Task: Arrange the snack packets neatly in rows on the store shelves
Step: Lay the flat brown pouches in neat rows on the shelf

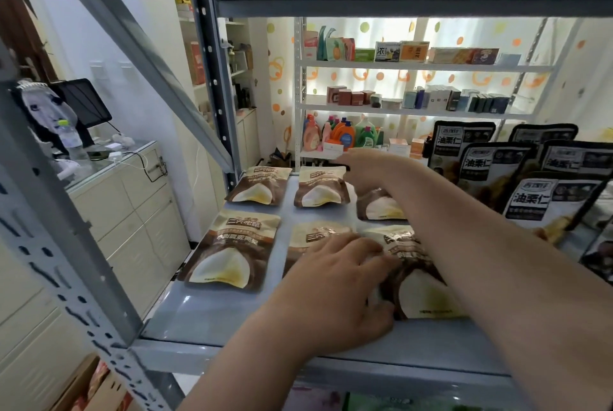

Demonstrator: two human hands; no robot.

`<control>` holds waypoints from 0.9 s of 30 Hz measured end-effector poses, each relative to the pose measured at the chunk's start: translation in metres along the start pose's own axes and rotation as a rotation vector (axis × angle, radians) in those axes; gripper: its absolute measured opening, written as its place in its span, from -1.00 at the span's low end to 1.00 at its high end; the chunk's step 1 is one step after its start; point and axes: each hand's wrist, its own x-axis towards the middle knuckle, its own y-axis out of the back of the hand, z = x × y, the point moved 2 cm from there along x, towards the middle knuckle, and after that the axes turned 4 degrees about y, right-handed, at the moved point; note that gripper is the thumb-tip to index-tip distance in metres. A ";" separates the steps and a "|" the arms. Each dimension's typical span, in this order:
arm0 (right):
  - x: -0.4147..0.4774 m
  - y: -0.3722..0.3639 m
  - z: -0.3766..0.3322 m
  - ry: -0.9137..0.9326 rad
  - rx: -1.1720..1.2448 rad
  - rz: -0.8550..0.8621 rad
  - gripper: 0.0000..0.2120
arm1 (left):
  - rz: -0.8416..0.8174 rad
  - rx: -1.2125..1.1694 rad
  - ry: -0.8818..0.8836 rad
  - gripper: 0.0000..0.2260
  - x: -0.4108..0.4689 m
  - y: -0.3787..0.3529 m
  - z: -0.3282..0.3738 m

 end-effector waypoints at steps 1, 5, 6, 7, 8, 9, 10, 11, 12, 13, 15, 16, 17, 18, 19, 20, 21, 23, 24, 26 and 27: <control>-0.006 0.002 0.005 -0.033 -0.068 -0.044 -0.51 | -0.008 0.016 -0.036 -0.50 0.006 -0.001 0.007; -0.021 -0.007 0.017 -0.114 -0.208 -0.219 -0.49 | -0.100 0.055 -0.102 -0.52 0.025 -0.010 0.022; -0.022 -0.010 0.018 -0.119 -0.225 -0.233 -0.56 | -0.131 0.068 -0.106 -0.53 0.027 -0.013 0.022; -0.022 -0.013 0.019 -0.121 -0.235 -0.240 -0.59 | -0.158 0.080 -0.106 -0.55 0.030 -0.015 0.022; -0.022 -0.014 0.019 -0.117 -0.239 -0.241 -0.61 | -0.178 0.088 -0.103 -0.56 0.031 -0.016 0.022; -0.022 -0.014 0.019 -0.115 -0.233 -0.244 -0.62 | -0.190 0.091 -0.102 -0.57 0.032 -0.016 0.022; -0.022 -0.014 0.019 -0.109 -0.229 -0.241 -0.62 | -0.195 0.092 -0.104 -0.58 0.033 -0.017 0.021; -0.022 -0.014 0.019 -0.105 -0.230 -0.244 -0.63 | -0.195 0.091 -0.107 -0.58 0.034 -0.017 0.021; -0.022 -0.015 0.019 -0.100 -0.229 -0.244 -0.63 | -0.193 0.088 -0.108 -0.58 0.034 -0.018 0.021; -0.022 -0.015 0.019 -0.096 -0.236 -0.239 -0.63 | -0.189 0.081 -0.107 -0.58 0.033 -0.018 0.021; -0.022 -0.018 0.019 -0.088 -0.241 -0.219 -0.63 | -0.180 0.070 -0.104 -0.57 0.031 -0.018 0.021; -0.023 -0.020 0.019 -0.086 -0.234 -0.207 -0.63 | -0.176 0.069 -0.101 -0.57 0.030 -0.019 0.021; -0.024 -0.021 0.019 -0.084 -0.230 -0.196 -0.63 | -0.170 0.069 -0.099 -0.57 0.030 -0.019 0.021; -0.026 -0.023 0.018 -0.080 -0.222 -0.179 -0.64 | -0.165 0.068 -0.098 -0.57 0.030 -0.019 0.021; -0.029 -0.023 0.018 -0.075 -0.208 -0.155 -0.65 | -0.160 0.065 -0.099 -0.57 0.029 -0.020 0.021; -0.032 -0.022 0.016 -0.070 -0.193 -0.118 -0.67 | -0.157 0.064 -0.100 -0.56 0.028 -0.021 0.021; -0.036 -0.020 0.015 -0.064 -0.176 -0.072 -0.67 | -0.154 0.065 -0.099 -0.55 0.027 -0.021 0.021; -0.052 -0.013 0.012 -0.052 -0.118 0.027 -0.64 | -0.138 0.068 -0.096 -0.54 0.025 -0.023 0.019; -0.064 -0.009 0.010 -0.044 -0.074 0.084 -0.63 | -0.131 0.071 -0.092 -0.53 0.023 -0.023 0.018; -0.096 -0.004 0.007 -0.003 0.007 0.236 -0.63 | -0.129 0.065 -0.078 -0.52 0.020 -0.023 0.015; -0.116 -0.005 0.006 0.030 0.033 0.315 -0.63 | -0.128 0.052 -0.069 -0.50 0.018 -0.023 0.013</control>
